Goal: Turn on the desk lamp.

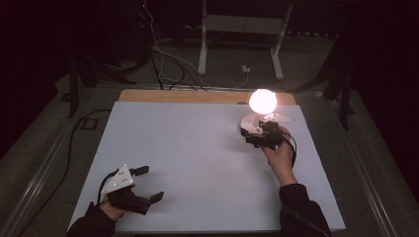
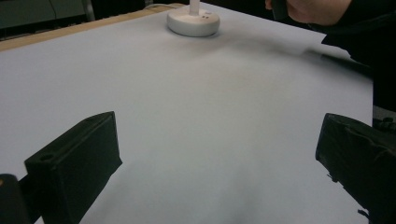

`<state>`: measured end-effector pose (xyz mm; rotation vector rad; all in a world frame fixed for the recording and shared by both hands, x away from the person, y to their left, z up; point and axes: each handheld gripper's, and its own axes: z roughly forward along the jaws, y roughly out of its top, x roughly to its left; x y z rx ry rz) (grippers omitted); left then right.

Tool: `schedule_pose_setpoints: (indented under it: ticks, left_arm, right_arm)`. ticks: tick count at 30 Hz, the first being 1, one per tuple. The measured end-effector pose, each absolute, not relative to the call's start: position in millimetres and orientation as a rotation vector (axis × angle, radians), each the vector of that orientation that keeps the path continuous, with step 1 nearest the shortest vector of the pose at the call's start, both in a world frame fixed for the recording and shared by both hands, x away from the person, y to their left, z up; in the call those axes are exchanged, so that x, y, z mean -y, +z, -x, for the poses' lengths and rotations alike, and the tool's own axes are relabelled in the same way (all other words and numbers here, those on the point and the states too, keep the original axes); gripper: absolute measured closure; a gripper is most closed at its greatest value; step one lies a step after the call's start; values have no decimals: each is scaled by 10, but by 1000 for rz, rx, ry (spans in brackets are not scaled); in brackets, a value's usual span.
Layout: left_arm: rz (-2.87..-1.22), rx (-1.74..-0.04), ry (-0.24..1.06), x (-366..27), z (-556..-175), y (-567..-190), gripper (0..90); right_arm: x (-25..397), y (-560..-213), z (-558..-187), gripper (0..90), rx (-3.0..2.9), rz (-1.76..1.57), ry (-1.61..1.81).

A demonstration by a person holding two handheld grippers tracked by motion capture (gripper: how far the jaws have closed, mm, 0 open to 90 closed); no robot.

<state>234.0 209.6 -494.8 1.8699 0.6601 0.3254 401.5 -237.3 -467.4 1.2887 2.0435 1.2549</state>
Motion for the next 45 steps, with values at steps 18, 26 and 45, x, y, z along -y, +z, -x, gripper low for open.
schedule_pose_setpoints:
  ticks: [18, 26, 45]
  left_arm:
    - [-1867, -660, 322, -2097, -2340, -4945, 4]
    - [-1866, -659, 320, -2092, -2341, -4947, 3]
    - [-1871, -655, 322, -2089, -2336, -4947, 4]
  right_arm:
    - [2513, -4511, -3754, 0, -2165, -1173, 1301]
    - [2581, -4459, -3571, 0, -2188, -1146, 1308]
    - [2763, -4515, -3129, 0, -2218, -1128, 1282]
